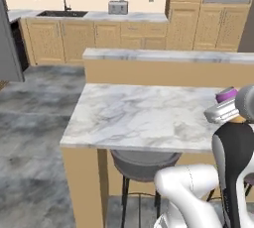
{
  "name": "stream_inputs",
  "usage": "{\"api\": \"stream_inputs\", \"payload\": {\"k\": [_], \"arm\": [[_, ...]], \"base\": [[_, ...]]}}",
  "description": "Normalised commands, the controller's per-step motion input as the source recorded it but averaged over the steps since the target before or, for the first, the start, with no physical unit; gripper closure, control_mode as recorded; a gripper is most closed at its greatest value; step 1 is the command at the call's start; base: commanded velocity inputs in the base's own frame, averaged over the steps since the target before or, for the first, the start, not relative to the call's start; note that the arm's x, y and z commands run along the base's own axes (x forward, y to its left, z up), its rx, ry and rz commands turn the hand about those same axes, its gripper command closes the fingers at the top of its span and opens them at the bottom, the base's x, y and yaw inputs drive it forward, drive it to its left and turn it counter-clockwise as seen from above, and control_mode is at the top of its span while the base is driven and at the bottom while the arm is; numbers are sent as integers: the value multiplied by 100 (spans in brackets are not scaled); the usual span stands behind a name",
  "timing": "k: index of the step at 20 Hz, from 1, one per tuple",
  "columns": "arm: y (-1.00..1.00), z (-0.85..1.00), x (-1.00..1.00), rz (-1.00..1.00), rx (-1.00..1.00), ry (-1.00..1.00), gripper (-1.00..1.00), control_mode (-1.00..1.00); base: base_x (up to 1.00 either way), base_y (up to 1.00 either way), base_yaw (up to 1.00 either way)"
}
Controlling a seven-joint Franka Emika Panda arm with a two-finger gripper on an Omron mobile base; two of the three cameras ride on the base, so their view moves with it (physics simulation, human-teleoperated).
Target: Open the fridge, grab two sodas, and place both sodas inside the bowl with ice on the dining counter.
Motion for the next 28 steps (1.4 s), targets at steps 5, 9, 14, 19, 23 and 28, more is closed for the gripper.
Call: {"api": "stream_inputs", "payload": {"k": [5,9,14,19,23,28], "arm": [[0,0,0,0,0,0,100,100],[0,0,0,0,0,0,100,100],[0,0,0,0,0,0,100,100],[0,0,0,0,0,0,100,100],[-18,-32,74,0,0,21,100,-100],[-21,-74,100,5,-5,53,100,-100]], "base": [[1,-80,-44],[20,-84,-30],[54,-53,-15],[77,-25,-1],[22,-6,0],[0,0,0]]}}
